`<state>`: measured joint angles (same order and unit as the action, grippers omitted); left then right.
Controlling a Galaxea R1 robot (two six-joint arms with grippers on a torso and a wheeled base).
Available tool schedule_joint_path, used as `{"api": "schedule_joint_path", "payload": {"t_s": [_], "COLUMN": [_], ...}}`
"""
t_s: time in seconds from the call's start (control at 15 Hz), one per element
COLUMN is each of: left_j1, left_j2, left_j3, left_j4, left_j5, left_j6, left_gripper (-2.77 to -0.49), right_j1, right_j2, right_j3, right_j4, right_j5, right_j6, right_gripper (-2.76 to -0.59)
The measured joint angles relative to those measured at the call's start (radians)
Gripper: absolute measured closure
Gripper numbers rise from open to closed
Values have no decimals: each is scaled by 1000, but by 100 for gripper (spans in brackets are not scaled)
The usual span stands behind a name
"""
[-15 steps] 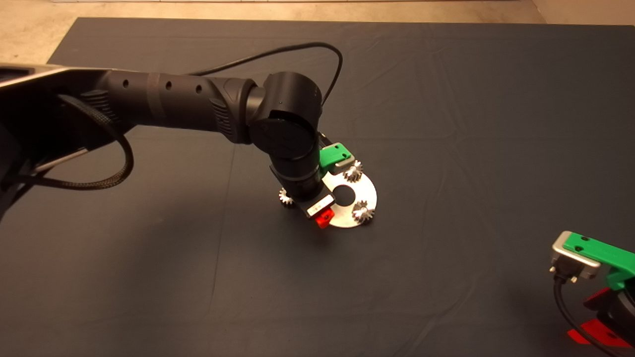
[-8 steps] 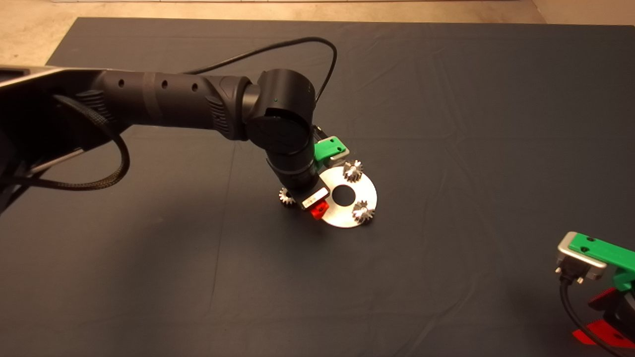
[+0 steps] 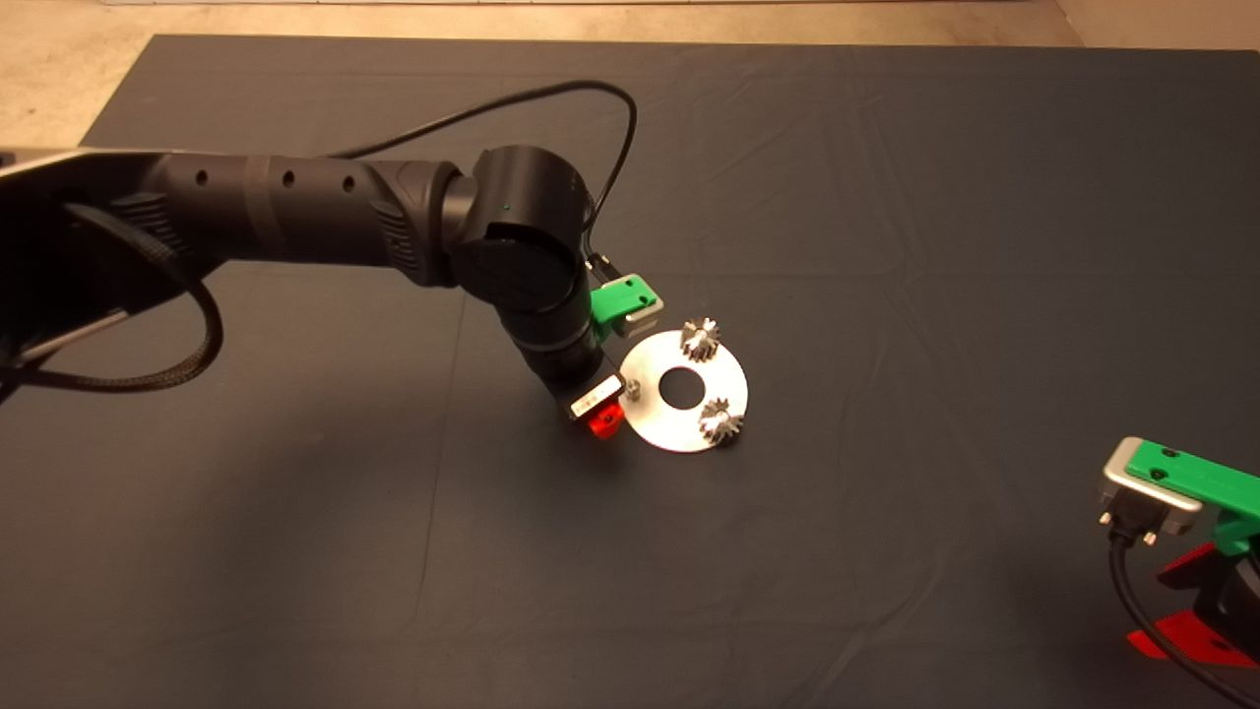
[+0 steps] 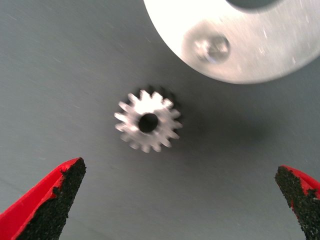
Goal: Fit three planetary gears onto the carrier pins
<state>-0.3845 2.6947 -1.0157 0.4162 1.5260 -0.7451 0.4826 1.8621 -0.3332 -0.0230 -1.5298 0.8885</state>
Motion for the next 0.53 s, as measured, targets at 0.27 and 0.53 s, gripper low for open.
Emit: {"api": "schedule_joint_path", "payload": {"t_s": [0.27,0.53], "left_j1": [22,28], "left_j2": [-25,-28], "left_j3": [25,25], "left_j4": [21,63], "left_j5": [0,0], "left_j6": [0,6], "left_gripper": [-277,-277], "right_j1": [13,14], "right_j2": [0,3], "right_j3": [0,0], "right_j4": [0,0], "right_j5": [-1,0], "right_j6": [0,0], "right_gripper": [-147,-147]}}
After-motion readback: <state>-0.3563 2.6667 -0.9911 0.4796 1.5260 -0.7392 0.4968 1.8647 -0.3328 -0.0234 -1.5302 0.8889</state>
